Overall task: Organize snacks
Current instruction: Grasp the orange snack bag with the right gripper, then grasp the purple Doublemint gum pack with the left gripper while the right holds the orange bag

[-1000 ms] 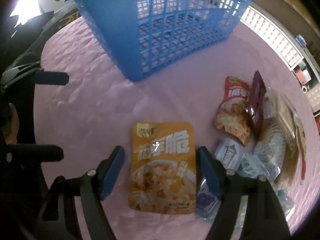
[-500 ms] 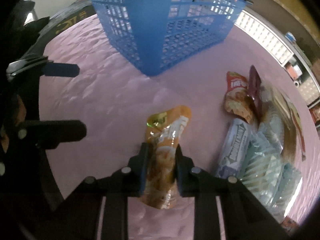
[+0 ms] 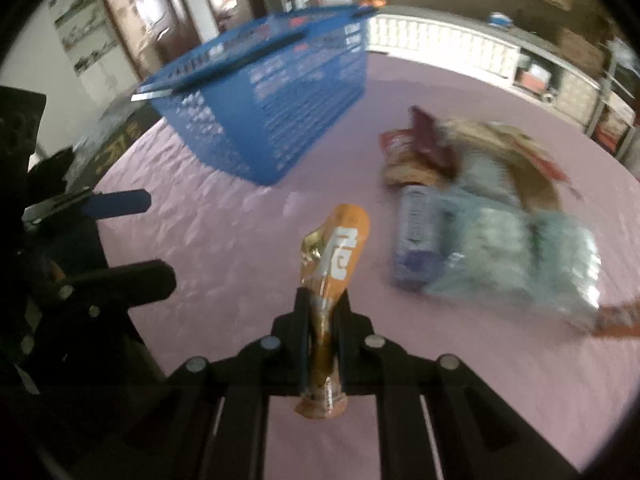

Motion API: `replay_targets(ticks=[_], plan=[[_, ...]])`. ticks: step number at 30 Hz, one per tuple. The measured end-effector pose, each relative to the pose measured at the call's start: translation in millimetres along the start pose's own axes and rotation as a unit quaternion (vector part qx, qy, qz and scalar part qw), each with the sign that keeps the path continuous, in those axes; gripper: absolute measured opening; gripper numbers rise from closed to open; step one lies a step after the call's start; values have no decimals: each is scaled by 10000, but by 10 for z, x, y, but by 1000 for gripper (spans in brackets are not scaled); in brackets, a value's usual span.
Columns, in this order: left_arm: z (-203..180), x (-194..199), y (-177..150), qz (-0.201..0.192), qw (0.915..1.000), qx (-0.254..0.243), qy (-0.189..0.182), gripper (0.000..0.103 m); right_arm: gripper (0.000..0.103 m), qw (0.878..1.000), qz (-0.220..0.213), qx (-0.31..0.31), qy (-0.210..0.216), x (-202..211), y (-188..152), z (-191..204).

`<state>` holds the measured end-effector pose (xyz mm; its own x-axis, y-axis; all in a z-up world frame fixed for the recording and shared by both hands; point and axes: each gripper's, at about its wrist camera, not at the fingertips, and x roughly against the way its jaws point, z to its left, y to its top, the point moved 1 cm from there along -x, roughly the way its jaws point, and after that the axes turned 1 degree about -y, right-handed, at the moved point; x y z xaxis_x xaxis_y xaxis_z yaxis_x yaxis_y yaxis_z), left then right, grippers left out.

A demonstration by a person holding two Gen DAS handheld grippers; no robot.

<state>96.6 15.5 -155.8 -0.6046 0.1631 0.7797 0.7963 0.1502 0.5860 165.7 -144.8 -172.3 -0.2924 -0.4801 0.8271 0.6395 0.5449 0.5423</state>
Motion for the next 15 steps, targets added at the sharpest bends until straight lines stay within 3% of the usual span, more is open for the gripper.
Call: replay_targets(ticks=[7,15], plan=[[-385,-30,154,13,9995,-300,-85,102,14,9963,-486,-665,-235,357,-114,-255],[-700,-332,388,165,9987,-481,-64,102,14,9863,-830,-1283,-620,525,-95,-466]])
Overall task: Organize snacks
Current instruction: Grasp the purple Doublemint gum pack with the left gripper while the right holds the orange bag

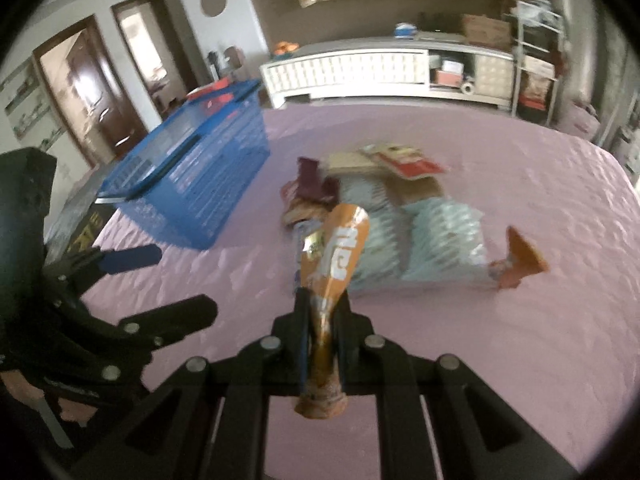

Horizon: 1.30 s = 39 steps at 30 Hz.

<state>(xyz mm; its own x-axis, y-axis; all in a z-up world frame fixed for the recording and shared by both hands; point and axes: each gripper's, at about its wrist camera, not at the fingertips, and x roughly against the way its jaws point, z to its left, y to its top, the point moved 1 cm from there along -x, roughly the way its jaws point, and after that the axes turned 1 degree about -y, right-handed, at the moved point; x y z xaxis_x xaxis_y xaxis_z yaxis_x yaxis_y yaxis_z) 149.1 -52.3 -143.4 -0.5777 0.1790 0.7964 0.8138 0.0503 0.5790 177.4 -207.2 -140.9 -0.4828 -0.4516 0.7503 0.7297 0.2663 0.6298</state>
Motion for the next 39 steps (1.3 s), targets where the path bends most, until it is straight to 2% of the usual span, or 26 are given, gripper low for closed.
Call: replay_targets(ticks=[2,4,6,7,17,22,29,31,33,36,39], plan=[[-33,-56,55,39,10000,-9,43,101,14,9998,-63,-204,-27,3,15,-76],[-62,-147,124,73,9999,-21,123,94,14,9992,-128,-355,-135,-16,45,-139],[-69,-250,190,123,9998,-23,183,83,14,9986,-137,-412,-308,-35,70,-190],[-76,-307,215,157,9996,-28,233,82,14,9982,-131,-430,-402,-57,87,-214],[-56,-859,415,591,9977,100,324,82,14,9985,-93,-364,-405,-227,181,-319],[-113,-1096,453,693,9934,-252,877,78,14,9986,-22,-310,-431,-300,204,-362],[-107,-1318,493,1006,9918,-135,779,78,14,9987,111,-255,-432,-391,228,-356],[-79,-1311,475,1054,9935,32,424,64,14,9987,148,-249,-424,-399,221,-342],[-90,-1277,456,1049,9940,-23,316,40,14,9987,177,-267,-390,-396,215,-338],[-115,-1243,399,1020,9943,-206,240,34,14,9987,209,-279,-380,-382,211,-316],[-100,-1105,329,825,9963,-209,130,32,14,9988,191,-271,-373,-326,221,-284]])
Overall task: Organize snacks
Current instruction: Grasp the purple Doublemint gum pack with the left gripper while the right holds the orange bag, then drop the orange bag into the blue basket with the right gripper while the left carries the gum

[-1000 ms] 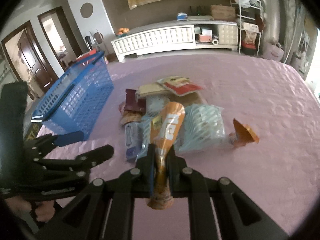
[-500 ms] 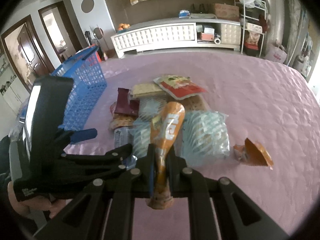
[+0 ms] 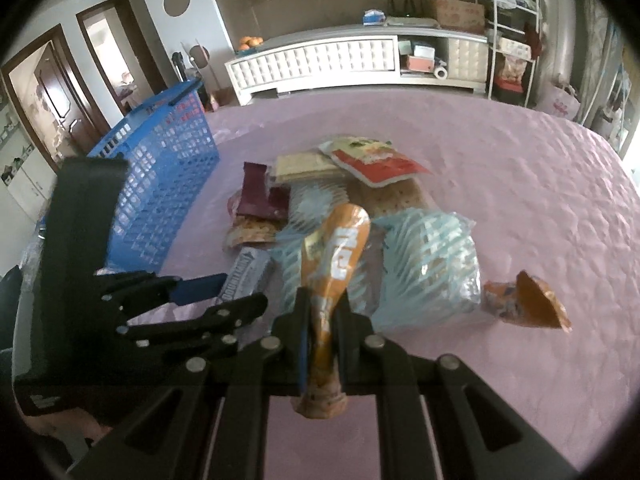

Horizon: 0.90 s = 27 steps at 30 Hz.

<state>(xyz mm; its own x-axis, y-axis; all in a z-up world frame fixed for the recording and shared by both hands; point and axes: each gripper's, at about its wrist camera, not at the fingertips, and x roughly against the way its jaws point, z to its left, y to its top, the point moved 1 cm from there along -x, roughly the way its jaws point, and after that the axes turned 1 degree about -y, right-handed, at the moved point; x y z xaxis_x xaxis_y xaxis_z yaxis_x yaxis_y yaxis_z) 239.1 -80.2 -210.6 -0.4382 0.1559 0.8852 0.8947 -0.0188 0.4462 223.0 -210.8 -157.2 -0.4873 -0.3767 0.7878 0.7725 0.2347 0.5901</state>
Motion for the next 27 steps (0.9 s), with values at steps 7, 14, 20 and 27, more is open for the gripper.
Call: replay_targets(ticks=[7,14,20,27], plan=[[10,564,-81,-558,9982,-179,-160,30,14,9997,-229,90,17,325,56,172],[148,1237,-122,-1183,9927,-127,-206,30,14,9977,-523,425,116,689,204,522],[339,1753,-64,-1678,9857,-133,-77,30,14,9935,-779,777,273,881,453,880],[812,2183,-15,-1982,9799,37,207,30,14,9860,-941,1232,617,865,780,1357]])
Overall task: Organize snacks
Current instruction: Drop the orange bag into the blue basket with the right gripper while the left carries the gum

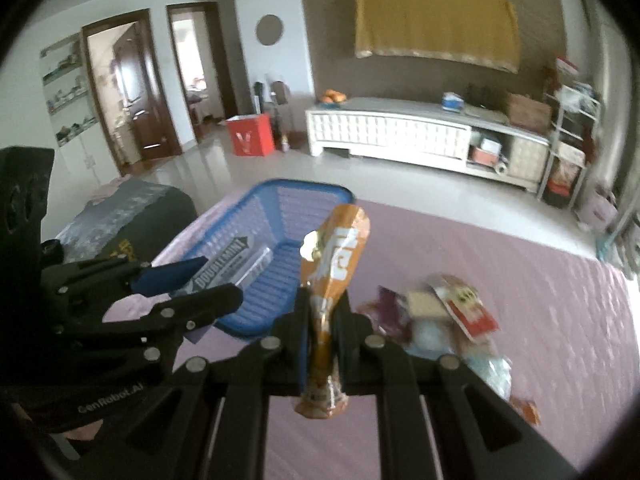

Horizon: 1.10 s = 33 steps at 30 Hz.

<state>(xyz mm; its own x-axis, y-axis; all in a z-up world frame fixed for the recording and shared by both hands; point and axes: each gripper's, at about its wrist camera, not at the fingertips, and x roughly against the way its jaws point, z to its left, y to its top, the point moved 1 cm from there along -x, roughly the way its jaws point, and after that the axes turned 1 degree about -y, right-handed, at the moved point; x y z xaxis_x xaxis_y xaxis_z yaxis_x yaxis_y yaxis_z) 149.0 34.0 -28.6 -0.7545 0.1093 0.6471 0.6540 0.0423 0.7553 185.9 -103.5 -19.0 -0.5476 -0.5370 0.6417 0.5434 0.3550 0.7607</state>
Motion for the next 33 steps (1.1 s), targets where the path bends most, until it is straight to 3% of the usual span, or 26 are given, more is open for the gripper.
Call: replay_targets(ticks=[7,15,23,29,30,32,33], plan=[[515,230,97,-109,9991,149,375,30,14,9988,183,163,418,-387,256,296],[954,154,90,-115,9987,393,306,30,14,9950,626,501,600,-858,326,559],[1109,-51,-98,175,9981,496,335,30,14,9892,1152,496,761,-1190,146,649],[1140,-114,-135,291,9977,481,373,30,16,9877,1257,407,842,-1205,113,627],[1142,-112,-138,292,9977,488,380,30,20,9875,1268,394,846,-1199,109,616],[1136,-90,-146,286,9976,506,384,30,48,9859,1366,450,859,-1195,92,623],[1132,-75,-149,277,9975,519,389,30,54,9855,1382,494,856,-1205,90,650]])
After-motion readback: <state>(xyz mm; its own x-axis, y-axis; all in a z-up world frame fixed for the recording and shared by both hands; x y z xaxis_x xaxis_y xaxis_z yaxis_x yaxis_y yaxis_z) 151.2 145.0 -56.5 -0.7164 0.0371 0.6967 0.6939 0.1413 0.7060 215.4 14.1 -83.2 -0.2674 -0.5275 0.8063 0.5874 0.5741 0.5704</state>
